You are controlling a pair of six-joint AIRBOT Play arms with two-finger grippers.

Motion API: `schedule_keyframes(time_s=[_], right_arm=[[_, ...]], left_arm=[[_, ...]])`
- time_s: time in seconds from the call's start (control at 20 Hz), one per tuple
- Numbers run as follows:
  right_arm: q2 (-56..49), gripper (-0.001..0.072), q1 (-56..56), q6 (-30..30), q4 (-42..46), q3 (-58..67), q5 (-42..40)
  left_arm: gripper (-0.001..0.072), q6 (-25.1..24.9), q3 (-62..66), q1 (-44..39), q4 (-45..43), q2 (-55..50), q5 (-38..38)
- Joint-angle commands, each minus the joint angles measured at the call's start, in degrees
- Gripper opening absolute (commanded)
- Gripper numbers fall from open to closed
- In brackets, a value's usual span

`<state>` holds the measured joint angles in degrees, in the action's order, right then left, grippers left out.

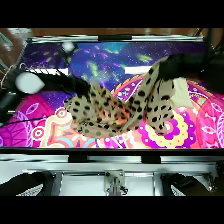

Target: Fold the shirts.

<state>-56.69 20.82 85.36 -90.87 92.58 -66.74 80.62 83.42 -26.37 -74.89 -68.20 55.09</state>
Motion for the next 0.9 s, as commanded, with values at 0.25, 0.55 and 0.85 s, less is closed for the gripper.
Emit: schedule_keyframes(time_s=[0.25,0.55,0.85], right_arm=[[4.9,0.0077,0.0,0.8,-1.0,22.5,5.9],[8.7,0.0077,0.0,-1.2,0.9,22.4,-12.9],[8.0,0.0078,0.0,3.4,-5.3,22.4,-9.9]], left_arm=[[0.0045,-0.4,35.5,5.9,-6.7,15.0,6.7],[0.0046,1.7,28.5,9.7,-15.0,18.1,30.1],[0.0046,3.2,22.1,9.7,-14.9,12.8,13.0]])
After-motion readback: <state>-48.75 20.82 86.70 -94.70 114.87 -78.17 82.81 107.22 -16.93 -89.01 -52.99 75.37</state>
